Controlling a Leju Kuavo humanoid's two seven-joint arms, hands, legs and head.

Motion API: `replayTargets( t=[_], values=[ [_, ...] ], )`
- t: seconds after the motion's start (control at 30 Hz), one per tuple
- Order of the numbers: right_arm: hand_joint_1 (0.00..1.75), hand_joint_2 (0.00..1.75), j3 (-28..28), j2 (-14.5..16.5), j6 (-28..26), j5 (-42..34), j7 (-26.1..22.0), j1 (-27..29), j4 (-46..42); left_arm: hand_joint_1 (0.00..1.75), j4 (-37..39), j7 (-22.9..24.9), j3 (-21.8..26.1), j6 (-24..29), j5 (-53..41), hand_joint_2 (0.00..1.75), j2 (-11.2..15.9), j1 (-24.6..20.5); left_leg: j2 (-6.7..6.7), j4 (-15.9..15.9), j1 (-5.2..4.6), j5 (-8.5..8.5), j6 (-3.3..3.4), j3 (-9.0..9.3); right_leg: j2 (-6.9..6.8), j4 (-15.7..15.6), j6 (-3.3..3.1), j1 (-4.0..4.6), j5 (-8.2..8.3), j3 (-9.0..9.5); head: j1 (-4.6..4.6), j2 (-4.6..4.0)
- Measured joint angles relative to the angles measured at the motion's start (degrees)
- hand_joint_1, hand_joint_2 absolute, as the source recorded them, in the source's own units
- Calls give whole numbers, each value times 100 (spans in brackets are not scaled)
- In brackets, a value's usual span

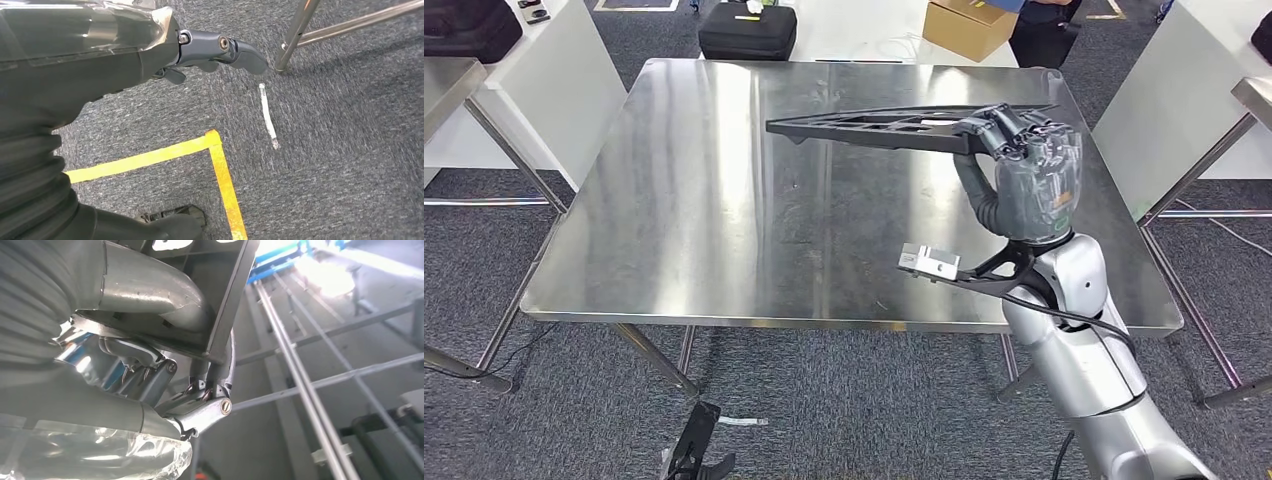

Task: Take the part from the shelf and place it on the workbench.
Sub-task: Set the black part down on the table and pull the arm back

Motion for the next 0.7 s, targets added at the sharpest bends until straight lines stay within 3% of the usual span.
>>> replayTargets(
  t=[0.37, 0.7],
  values=[
    [175, 175, 1252, 647, 963, 7, 174, -1182, 1145, 0, 0, 137, -161, -156, -150, 175, -90, -152, 13, -1, 40, 15, -12, 5, 5, 7, 6, 38, 6, 1, 1, 0],
    [175, 175, 2077, 1445, 1550, 201, 369, -1649, 2066, 0, 0, 204, -294, -162, -228, 175, -243, -249, 23, -1, 42, 14, -14, 6, 10, 7, 4, 40, 4, -2, 0, 0]
  ],
)
